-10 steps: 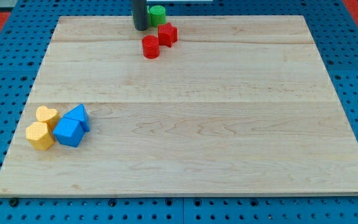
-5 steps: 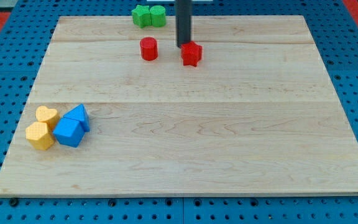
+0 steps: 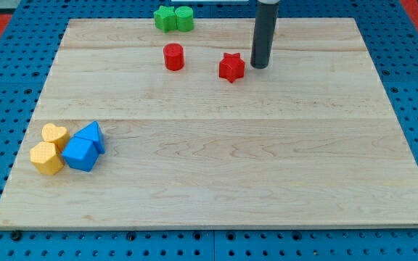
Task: Separate the red blocks from the green blocks
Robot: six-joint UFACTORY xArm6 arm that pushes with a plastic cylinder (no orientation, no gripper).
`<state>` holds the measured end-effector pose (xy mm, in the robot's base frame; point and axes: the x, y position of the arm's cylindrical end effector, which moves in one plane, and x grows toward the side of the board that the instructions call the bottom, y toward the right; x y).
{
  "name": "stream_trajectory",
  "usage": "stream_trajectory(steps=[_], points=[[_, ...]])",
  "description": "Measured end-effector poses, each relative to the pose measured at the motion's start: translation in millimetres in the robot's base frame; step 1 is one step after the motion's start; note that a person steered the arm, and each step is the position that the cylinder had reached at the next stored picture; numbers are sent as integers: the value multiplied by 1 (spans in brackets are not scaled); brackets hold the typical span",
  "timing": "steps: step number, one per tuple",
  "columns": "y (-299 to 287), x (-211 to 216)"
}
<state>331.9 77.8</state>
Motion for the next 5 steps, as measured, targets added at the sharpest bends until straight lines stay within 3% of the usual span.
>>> stream_trajectory(steps=[3,5], points=[[-115,2],[-118,2]])
